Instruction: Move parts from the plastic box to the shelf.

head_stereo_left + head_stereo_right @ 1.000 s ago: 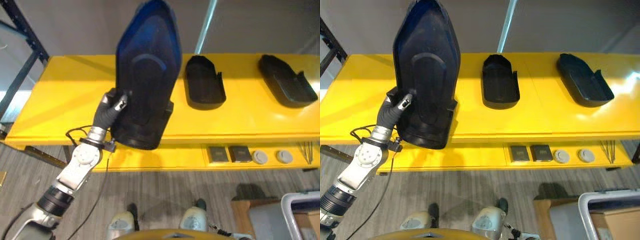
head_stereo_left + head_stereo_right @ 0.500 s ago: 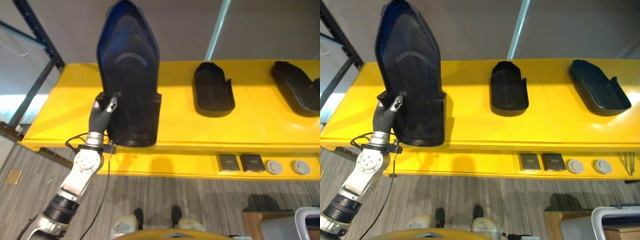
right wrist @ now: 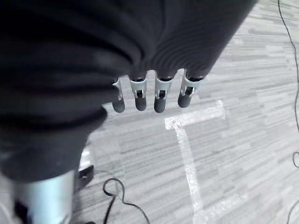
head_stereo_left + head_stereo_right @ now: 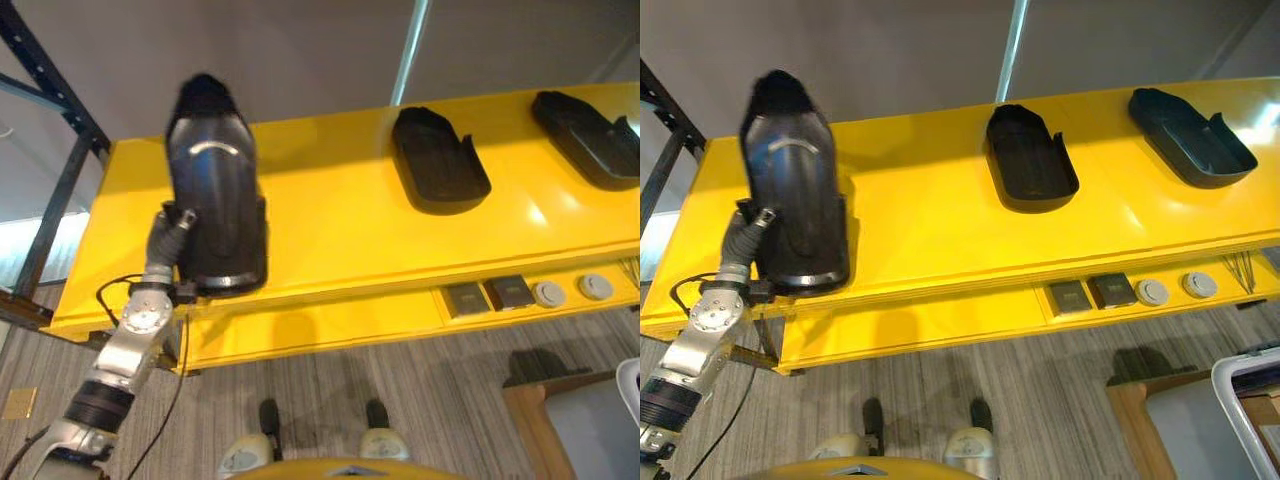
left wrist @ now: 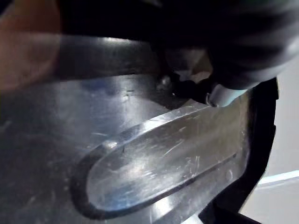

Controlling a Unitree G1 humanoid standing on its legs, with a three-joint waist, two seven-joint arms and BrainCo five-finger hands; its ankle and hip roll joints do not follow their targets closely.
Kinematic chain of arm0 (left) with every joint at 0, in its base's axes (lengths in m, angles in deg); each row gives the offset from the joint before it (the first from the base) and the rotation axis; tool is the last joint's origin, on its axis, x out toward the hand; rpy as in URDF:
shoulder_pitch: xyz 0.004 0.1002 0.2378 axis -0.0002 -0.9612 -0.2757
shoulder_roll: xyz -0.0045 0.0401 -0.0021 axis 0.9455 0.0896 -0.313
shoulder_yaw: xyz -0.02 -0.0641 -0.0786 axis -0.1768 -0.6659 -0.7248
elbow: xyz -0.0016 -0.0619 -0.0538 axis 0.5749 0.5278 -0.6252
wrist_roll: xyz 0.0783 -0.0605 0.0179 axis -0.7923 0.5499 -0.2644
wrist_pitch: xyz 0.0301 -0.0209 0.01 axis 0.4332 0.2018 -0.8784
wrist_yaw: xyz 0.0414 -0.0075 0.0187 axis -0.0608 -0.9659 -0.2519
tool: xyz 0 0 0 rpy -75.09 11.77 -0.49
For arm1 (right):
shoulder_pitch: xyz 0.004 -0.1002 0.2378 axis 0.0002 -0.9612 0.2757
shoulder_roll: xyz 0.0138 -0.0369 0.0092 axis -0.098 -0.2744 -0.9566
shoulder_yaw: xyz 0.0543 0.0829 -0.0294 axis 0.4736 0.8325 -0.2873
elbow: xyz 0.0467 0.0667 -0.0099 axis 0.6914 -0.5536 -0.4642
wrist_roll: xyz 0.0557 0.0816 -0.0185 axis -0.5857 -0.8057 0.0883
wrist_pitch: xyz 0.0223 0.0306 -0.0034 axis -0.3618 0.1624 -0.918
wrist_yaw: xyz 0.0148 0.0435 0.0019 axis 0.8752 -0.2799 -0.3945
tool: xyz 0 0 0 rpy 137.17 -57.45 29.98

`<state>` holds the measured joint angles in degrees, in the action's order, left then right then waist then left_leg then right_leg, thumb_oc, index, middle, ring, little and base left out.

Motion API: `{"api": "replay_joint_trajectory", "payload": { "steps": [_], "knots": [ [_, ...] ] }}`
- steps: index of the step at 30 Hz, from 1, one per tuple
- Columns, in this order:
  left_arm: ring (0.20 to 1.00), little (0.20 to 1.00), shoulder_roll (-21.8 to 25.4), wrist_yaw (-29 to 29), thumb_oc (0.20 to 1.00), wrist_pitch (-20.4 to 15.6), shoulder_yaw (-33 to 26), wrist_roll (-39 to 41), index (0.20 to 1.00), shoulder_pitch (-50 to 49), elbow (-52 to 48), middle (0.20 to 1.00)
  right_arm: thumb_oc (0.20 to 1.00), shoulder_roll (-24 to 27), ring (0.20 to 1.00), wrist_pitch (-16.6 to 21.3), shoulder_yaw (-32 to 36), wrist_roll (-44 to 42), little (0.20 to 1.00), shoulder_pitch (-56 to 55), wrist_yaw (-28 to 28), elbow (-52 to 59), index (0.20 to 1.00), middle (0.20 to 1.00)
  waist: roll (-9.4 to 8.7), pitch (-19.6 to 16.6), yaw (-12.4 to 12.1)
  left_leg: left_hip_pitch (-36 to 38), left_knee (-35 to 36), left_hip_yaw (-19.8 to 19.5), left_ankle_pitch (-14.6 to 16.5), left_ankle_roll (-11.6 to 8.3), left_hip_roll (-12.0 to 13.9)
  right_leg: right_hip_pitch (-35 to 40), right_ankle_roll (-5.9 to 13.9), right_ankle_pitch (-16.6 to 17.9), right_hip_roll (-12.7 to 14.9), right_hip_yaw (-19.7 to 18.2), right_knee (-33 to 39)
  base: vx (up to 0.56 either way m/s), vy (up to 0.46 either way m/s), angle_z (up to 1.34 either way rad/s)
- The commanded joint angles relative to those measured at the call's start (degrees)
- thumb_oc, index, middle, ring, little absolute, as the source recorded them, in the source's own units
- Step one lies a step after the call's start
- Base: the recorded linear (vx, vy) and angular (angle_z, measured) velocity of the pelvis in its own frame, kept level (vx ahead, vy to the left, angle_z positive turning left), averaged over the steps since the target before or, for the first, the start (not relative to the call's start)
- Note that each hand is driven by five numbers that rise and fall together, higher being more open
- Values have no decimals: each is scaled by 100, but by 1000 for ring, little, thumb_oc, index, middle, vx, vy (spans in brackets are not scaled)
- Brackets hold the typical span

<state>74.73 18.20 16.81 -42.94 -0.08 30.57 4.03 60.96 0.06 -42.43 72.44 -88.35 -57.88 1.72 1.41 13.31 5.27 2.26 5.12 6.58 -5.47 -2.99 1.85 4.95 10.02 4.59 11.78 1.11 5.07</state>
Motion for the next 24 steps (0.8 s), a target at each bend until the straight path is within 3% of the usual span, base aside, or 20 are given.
{"api": "replay_joint_trajectory", "payload": {
  "steps": [1,7,11,24],
  "knots": [
    [200,200,-56,-110,200,-146,-316,141,200,1070,250,200,1000,385,1000,33,-224,352,1000,192,46,-39,1000,1000,190,33,88,3,-12,57,681,-19,266,-291,-362,-449,-396,212,-159,-54,31,-6],
    [200,200,351,-28,200,173,-374,400,200,1726,1052,200,1000,693,1000,182,-346,246,1000,588,73,82,1000,1000,273,410,213,-288,-12,175,572,-102,277,-566,-432,-413,-443,144,-65,-122,31,-10],
    [200,200,566,497,200,508,-302,776,200,2079,1422,200,1000,802,1000,181,-411,9,1000,911,34,183,1000,1000,333,654,230,-456,-12,243,510,-92,236,-744,-489,-374,-512,110,-42,-77,7,-5],
    [200,200,1234,1490,200,830,-244,1321,200,2491,2312,200,1000,1002,1000,207,-494,-241,1000,1291,47,357,1000,1000,492,1051,267,-684,-12,321,413,-106,197,-1061,-570,-307,-607,116,-51,-27,7,-4]
  ]
}}
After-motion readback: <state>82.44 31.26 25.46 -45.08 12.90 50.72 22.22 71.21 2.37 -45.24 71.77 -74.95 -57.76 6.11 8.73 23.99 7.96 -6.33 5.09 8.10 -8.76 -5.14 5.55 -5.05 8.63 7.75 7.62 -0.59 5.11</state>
